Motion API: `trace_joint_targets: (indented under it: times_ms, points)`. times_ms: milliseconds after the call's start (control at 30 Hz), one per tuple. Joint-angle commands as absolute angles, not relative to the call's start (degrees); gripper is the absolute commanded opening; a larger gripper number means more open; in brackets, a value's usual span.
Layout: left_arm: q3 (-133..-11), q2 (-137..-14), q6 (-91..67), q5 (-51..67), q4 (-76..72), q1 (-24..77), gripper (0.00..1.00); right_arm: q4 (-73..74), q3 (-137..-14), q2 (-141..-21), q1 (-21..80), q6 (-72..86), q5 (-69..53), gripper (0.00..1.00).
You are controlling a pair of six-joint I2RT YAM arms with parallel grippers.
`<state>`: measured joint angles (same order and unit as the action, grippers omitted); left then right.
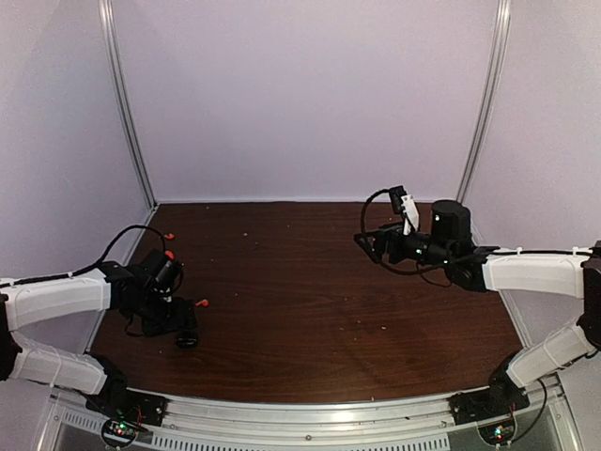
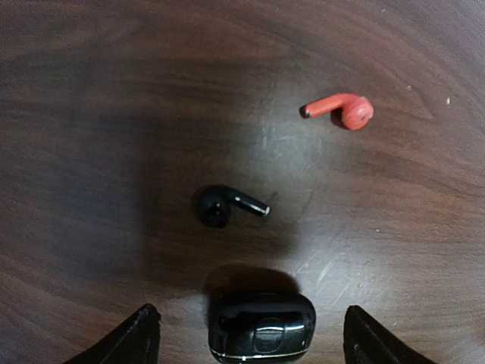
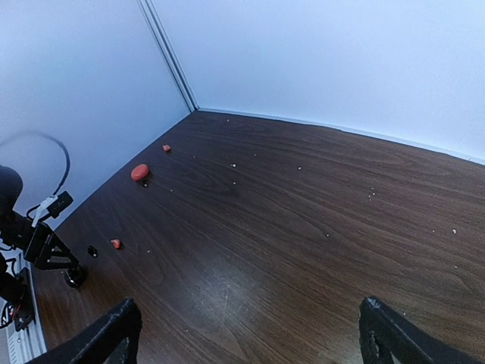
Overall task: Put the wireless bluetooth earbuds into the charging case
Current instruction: Pick up the charging case from the corner of the board.
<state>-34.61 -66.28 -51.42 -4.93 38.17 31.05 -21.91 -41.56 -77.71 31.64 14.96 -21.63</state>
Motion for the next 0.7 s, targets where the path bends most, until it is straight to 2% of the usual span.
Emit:
trace_joint_targets:
  times_ms: [0,267,467,667]
  points:
    - [-33.1,-67.0,-56.9,-5.3,38.0,32.8,0.84,-21.1,-42.5,-77.4,32.2,14.2,-21.6,1.00]
    - [-32.7,-71.8,-59.4,-6.7,36.1,37.2,0.78,-20.5,-43.0,-75.7,32.2,12.9,-10.3,1.00]
    - [-32.3,-73.1,-58.7,-7.7,34.9,38.1,0.68,-23.0,-42.5,-73.7,32.2,14.0,-4.6,1.00]
    - [-32.3,-76.1,-56.4,-7.6,33.8,38.4,0.63,-20.4,-44.0,-73.6,31.1,13.8,-13.1,1.00]
